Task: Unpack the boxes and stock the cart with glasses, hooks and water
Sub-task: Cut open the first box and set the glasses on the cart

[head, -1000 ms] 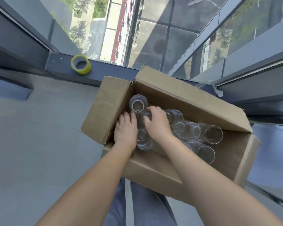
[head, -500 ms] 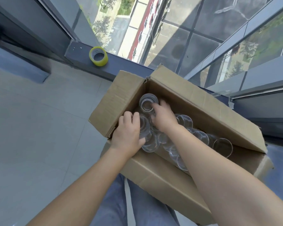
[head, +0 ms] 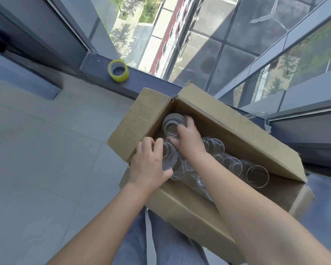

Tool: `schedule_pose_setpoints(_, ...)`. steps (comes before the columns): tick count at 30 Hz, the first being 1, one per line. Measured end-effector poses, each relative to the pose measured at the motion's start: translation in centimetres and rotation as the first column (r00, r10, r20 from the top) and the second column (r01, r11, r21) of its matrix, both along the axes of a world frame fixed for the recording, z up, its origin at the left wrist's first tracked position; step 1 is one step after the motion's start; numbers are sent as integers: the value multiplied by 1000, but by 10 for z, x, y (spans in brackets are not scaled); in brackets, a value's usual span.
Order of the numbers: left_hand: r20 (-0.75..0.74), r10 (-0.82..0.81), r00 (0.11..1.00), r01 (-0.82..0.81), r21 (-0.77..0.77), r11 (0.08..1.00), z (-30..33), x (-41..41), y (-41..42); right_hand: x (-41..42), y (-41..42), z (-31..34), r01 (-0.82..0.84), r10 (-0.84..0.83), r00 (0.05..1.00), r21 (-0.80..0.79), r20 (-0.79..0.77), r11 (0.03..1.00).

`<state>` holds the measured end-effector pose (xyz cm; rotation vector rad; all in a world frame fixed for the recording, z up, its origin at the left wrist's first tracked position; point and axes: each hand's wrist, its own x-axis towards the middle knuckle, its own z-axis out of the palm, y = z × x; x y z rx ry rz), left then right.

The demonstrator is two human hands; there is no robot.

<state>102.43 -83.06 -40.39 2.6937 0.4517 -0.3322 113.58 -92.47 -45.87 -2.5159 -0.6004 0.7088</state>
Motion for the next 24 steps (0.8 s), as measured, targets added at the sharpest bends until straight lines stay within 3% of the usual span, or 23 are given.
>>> schedule_pose_setpoints(5, -14, 33, 999, -34, -66, 997, 12, -3, -3, -6, -7, 20, 109, -129, 988, 214, 81, 971)
schedule_pose_setpoints(11, 27, 96, 995, -84, -300, 950, 49, -4, -14, -24, -30, 65, 243, -317, 931, 341, 183, 908)
schedule_pose_setpoints(14, 66, 53, 996, -28, -332, 943, 67, -8, -23, -38, -51, 91, 384, -465, 867, 350, 182, 854)
schedule_pose_setpoints(18, 118, 64, 991, -10, -412, 911, 93, -15, -30, -71, -86, 129, 564, -602, 797, 301, 45, 769)
schedule_pose_setpoints(24, 167, -78, 983, 147, -461, 875, 138, -29, -52, -144, -127, 173, 747, -795, 593, 282, 126, 602)
